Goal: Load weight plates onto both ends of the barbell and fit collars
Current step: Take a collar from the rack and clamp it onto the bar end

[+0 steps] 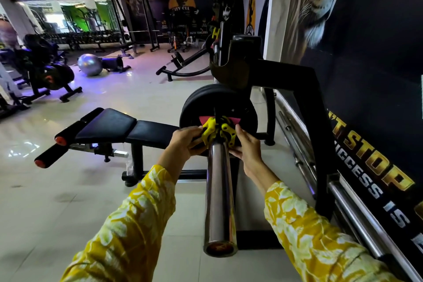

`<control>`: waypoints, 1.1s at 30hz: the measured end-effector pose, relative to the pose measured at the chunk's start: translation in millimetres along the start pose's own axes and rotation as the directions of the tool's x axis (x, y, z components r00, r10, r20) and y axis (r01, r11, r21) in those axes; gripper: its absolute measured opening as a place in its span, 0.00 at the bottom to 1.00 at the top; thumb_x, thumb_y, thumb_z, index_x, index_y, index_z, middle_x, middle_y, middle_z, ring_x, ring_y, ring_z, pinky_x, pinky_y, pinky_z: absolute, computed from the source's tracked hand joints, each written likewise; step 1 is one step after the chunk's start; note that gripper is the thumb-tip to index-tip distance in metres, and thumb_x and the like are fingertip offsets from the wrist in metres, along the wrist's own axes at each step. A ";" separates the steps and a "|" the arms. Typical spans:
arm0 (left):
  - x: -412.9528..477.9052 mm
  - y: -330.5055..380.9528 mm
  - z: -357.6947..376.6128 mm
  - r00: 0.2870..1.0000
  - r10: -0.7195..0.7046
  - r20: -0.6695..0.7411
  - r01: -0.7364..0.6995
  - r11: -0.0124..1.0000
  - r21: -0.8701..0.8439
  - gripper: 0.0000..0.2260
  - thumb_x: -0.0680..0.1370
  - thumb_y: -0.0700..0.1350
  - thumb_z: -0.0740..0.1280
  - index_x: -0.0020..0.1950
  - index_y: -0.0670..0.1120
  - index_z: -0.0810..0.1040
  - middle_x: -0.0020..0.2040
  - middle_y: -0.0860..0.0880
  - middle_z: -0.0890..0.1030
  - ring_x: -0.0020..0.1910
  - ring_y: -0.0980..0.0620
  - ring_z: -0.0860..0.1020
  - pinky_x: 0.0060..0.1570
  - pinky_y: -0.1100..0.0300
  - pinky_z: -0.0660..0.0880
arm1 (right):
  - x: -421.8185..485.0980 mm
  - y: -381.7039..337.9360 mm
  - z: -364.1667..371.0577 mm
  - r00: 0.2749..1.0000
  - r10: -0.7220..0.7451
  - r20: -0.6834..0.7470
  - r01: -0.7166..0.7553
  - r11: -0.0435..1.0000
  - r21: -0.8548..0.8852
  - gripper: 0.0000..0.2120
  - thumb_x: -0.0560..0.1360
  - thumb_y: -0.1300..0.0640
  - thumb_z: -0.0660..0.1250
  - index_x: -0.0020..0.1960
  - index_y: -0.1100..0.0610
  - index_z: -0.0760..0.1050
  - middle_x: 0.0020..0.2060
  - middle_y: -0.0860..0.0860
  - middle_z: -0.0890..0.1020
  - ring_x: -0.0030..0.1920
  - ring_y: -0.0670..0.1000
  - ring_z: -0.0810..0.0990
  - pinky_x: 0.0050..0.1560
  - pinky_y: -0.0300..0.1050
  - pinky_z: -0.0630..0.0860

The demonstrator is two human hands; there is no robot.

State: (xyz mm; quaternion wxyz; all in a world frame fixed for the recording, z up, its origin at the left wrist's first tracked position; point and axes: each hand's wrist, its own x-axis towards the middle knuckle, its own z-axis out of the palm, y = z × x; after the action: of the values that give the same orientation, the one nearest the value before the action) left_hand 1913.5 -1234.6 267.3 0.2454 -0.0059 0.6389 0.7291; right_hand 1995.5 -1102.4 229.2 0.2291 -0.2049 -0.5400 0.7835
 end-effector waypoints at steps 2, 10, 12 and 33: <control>2.2 -11.1 -3.1 0.992 -0.118 0.041 0.117 0.992 0.037 0.12 0.75 0.50 0.69 0.40 0.42 0.76 0.31 0.46 0.76 0.30 0.52 0.76 0.33 0.55 0.78 | 0.2 1.4 1.3 1.000 0.017 -0.001 -0.017 1.000 -0.003 0.19 0.74 0.48 0.66 0.61 0.56 0.76 0.54 0.56 0.81 0.51 0.57 0.81 0.44 0.47 0.79; 2.9 -1.3 7.8 0.994 0.106 -0.016 -0.105 0.993 0.060 0.18 0.72 0.49 0.72 0.53 0.36 0.77 0.43 0.37 0.81 0.29 0.47 0.81 0.26 0.57 0.78 | 5.3 -8.5 -3.9 0.997 0.071 -0.002 -0.071 0.987 -0.147 0.24 0.75 0.44 0.63 0.65 0.58 0.70 0.60 0.55 0.76 0.60 0.57 0.75 0.55 0.52 0.74; 0.2 -1.8 12.6 0.975 0.214 -0.065 -0.197 0.959 0.203 0.13 0.73 0.50 0.72 0.44 0.40 0.78 0.40 0.38 0.81 0.30 0.48 0.81 0.30 0.55 0.80 | 3.9 -11.2 -2.0 0.993 0.113 0.015 -0.110 0.985 -0.135 0.25 0.75 0.43 0.62 0.66 0.57 0.69 0.58 0.55 0.76 0.59 0.58 0.77 0.54 0.52 0.75; 2.1 -30.1 12.4 0.543 0.839 0.011 -0.495 0.310 0.812 0.34 0.74 0.60 0.64 0.75 0.46 0.58 0.73 0.44 0.65 0.72 0.46 0.63 0.71 0.46 0.57 | 12.0 -36.0 9.9 0.959 0.282 -0.014 -0.276 0.928 -0.250 0.39 0.69 0.38 0.66 0.73 0.54 0.57 0.70 0.60 0.65 0.65 0.63 0.70 0.58 0.60 0.72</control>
State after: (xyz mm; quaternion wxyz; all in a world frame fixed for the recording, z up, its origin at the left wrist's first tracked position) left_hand 1926.5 -1220.4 240.9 -0.2541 0.2117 0.8475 0.4152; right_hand 1985.1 -1091.6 265.4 0.0816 -0.2979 -0.6021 0.7362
